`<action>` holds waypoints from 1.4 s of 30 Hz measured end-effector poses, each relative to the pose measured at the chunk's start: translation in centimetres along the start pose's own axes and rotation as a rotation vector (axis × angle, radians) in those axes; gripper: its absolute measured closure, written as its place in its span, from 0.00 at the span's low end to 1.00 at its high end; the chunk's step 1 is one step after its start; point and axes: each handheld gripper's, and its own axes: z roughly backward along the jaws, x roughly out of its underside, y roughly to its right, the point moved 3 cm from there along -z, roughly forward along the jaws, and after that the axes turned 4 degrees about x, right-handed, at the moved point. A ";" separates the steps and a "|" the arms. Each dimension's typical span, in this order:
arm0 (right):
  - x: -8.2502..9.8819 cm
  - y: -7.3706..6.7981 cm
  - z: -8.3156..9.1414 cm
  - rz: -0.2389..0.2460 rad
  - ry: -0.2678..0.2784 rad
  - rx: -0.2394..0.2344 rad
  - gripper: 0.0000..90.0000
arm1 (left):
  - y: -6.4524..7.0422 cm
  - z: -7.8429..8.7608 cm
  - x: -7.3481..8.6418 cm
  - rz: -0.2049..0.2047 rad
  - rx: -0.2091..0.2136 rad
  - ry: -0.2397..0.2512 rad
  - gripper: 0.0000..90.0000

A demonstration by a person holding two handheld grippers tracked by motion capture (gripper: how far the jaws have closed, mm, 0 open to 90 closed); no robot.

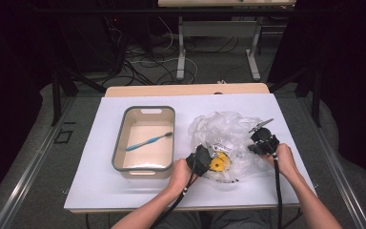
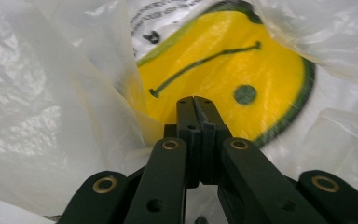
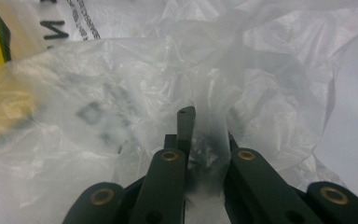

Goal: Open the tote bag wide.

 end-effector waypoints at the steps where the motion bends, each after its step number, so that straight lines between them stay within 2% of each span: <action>1: -0.2 0.1 0.1 0.014 0.011 -0.012 0.98 | 0.2 0.1 0.1 0.003 0.011 0.003 1.00; 5: -0.9 0.6 0.5 0.026 0.050 0.009 0.95 | 0.9 0.6 0.2 0.006 0.031 0.014 1.00; 7: -1.0 0.6 0.4 0.018 0.054 -0.010 0.93 | 1.0 0.9 0.1 0.007 0.020 0.020 1.00; 8: -0.9 0.6 0.2 0.019 0.049 -0.007 0.91 | 1.1 0.9 0.1 0.023 0.017 0.037 1.00; 11: -0.9 0.4 0.8 0.009 0.060 -0.011 0.81 | 0.9 1.7 -0.1 0.027 0.022 0.054 0.86; 13: -0.8 0.4 1.9 0.011 0.085 -0.025 0.73 | 0.8 2.4 -0.2 0.041 0.026 0.065 0.71; 16: -0.6 0.5 3.6 0.011 0.128 -0.033 0.59 | 0.7 3.8 -0.4 0.035 0.040 0.087 0.55; 17: -0.5 0.7 4.0 0.020 0.148 -0.042 0.55 | 0.7 4.3 -0.5 0.034 0.042 0.092 0.52; 18: -0.3 0.6 4.6 0.000 0.148 -0.044 0.51 | 0.6 4.7 -0.5 0.034 0.053 0.101 0.48; 20: -0.1 0.7 5.3 -0.003 0.165 -0.068 0.42 | 0.5 5.6 -0.5 0.042 0.060 0.113 0.41; 25: 0.5 0.4 6.8 -0.011 0.188 -0.100 0.28 | 0.2 7.9 0.0 0.042 0.076 0.131 0.33; 28: 0.6 0.0 7.4 -0.017 0.196 -0.129 0.23 | -0.5 9.0 0.7 0.040 0.090 0.114 0.26; 30: 0.7 -0.1 7.9 -0.021 0.207 -0.138 0.21 | -0.9 9.6 1.1 0.045 0.097 0.121 0.23; 31: 0.6 -0.1 8.1 -0.032 0.224 -0.156 0.21 | -1.2 10.0 1.2 0.034 0.085 0.121 0.22; 34: 0.7 0.0 8.8 -0.053 0.232 -0.181 0.19 | -2.3 11.4 1.3 0.046 0.094 0.134 0.19; 36: 0.9 0.1 9.1 -0.057 0.231 -0.186 0.17 | -3.2 12.2 1.5 0.056 0.084 0.148 0.19; 39: 1.2 0.3 9.5 -0.064 0.218 -0.198 0.14 | -4.7 13.3 2.2 0.056 0.040 0.143 0.18; 42: 1.3 0.6 9.8 -0.074 0.233 -0.209 0.10 | -6.4 13.8 3.2 0.074 0.008 0.122 0.18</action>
